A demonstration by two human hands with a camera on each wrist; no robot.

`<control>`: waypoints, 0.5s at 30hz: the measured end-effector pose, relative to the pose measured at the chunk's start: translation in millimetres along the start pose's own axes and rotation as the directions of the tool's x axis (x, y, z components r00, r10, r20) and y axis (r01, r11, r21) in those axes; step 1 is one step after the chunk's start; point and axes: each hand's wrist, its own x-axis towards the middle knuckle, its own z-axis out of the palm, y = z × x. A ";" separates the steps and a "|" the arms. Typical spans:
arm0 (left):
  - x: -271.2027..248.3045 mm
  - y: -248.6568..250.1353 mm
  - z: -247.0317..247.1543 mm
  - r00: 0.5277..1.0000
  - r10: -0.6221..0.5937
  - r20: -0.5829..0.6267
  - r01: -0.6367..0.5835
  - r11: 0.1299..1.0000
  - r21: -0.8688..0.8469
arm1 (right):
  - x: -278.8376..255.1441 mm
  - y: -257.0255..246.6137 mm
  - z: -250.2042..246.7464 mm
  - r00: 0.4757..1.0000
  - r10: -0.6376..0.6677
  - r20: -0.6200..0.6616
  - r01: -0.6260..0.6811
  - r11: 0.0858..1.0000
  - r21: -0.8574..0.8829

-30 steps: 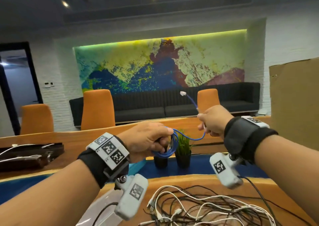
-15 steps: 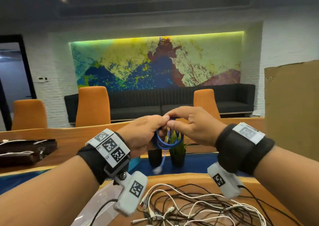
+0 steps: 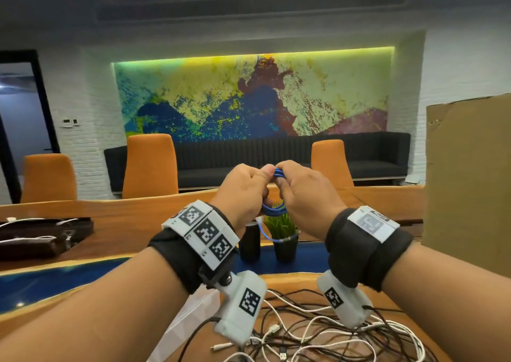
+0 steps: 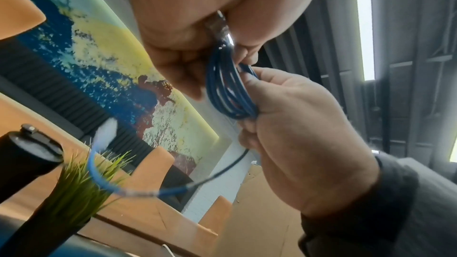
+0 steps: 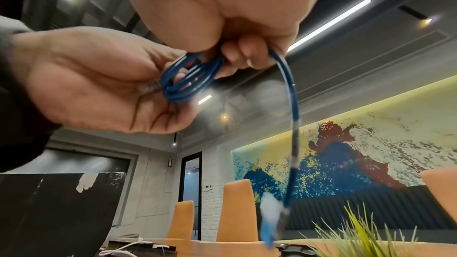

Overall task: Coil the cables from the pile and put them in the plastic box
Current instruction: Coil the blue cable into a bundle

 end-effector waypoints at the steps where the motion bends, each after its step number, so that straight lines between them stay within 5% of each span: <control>1: -1.7 1.1 2.6 1.000 -0.003 -0.009 0.003 1.000 -0.025 | 1.1 -0.1 1.3 1.000 0.010 -0.015 -0.010 0.999 -0.039; 5: -11.3 -1.8 3.1 0.999 -0.046 0.003 0.046 0.993 -0.109 | 1.0 -0.4 3.0 0.995 0.075 -0.061 -0.080 0.993 -0.087; 10: -13.2 -20.4 -2.1 0.978 0.158 -0.134 -0.118 0.956 0.269 | -2.7 -9.3 9.7 0.992 0.081 -0.096 -0.084 0.996 -0.026; 12: -13.2 -21.3 -2.9 0.983 0.058 -0.173 -0.030 0.987 0.161 | -2.9 -10.5 12.0 0.991 0.084 -0.105 -0.083 0.996 0.014; 15: -13.5 -13.9 -3.4 0.965 -0.258 -0.041 0.250 0.958 -0.139 | -5.3 -5.5 13.4 0.989 0.076 -0.130 -0.071 0.997 0.041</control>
